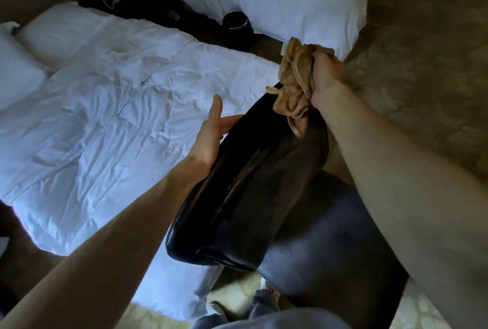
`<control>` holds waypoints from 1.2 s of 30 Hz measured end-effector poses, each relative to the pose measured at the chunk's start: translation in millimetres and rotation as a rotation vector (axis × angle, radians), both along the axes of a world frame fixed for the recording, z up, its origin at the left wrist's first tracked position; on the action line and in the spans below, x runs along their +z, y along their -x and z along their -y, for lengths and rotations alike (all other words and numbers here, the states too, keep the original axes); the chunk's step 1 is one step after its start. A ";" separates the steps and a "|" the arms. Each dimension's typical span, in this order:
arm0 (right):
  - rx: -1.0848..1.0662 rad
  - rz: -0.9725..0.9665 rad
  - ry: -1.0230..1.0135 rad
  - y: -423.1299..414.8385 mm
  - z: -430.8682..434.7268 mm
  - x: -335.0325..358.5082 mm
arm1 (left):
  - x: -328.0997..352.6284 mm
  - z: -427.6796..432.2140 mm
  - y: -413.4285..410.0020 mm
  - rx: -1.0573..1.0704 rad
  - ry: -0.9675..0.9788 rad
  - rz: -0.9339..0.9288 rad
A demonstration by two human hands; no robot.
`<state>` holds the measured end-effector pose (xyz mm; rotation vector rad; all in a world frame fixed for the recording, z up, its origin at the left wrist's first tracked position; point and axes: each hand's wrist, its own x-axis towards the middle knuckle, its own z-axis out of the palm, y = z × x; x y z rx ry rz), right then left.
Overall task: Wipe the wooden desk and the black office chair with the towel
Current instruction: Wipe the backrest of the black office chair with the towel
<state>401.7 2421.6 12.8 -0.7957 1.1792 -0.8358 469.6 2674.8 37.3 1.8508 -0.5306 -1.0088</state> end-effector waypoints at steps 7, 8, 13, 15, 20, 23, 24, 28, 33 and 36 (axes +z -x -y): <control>0.140 -0.188 0.104 11.1 -58.0 -2.6 | -1.3 -7.1 5.0 0.059 0.040 0.122; 0.166 -0.196 0.115 10.0 -73.2 1.3 | -2.0 -8.1 4.0 0.063 0.040 0.128; 0.193 -0.137 0.054 17.5 -175.5 15.8 | -0.3 -6.4 13.9 0.130 -0.031 0.370; 0.236 -0.114 -0.026 27.5 -192.2 15.3 | 0.9 -7.8 16.9 0.117 -0.033 0.397; 0.153 -0.052 0.004 52.9 -158.0 24.5 | -8.5 -16.1 10.7 0.048 -0.016 0.288; -0.013 -0.059 0.102 53.9 -107.1 31.6 | -10.0 -16.4 10.3 -0.002 -0.020 0.360; -0.011 -0.052 0.069 52.8 -89.4 30.3 | -10.1 -16.9 10.5 -0.013 -0.019 0.369; 0.152 -0.086 -0.035 50.8 -53.5 15.6 | -10.3 -16.5 8.2 -0.051 -0.021 0.393; 0.289 -0.172 -0.014 42.3 -67.4 -1.6 | -10.0 -12.9 5.7 -0.025 -0.023 0.417; 0.327 -0.151 -0.025 38.6 -82.6 -1.4 | -8.7 -10.1 4.3 0.006 -0.027 0.416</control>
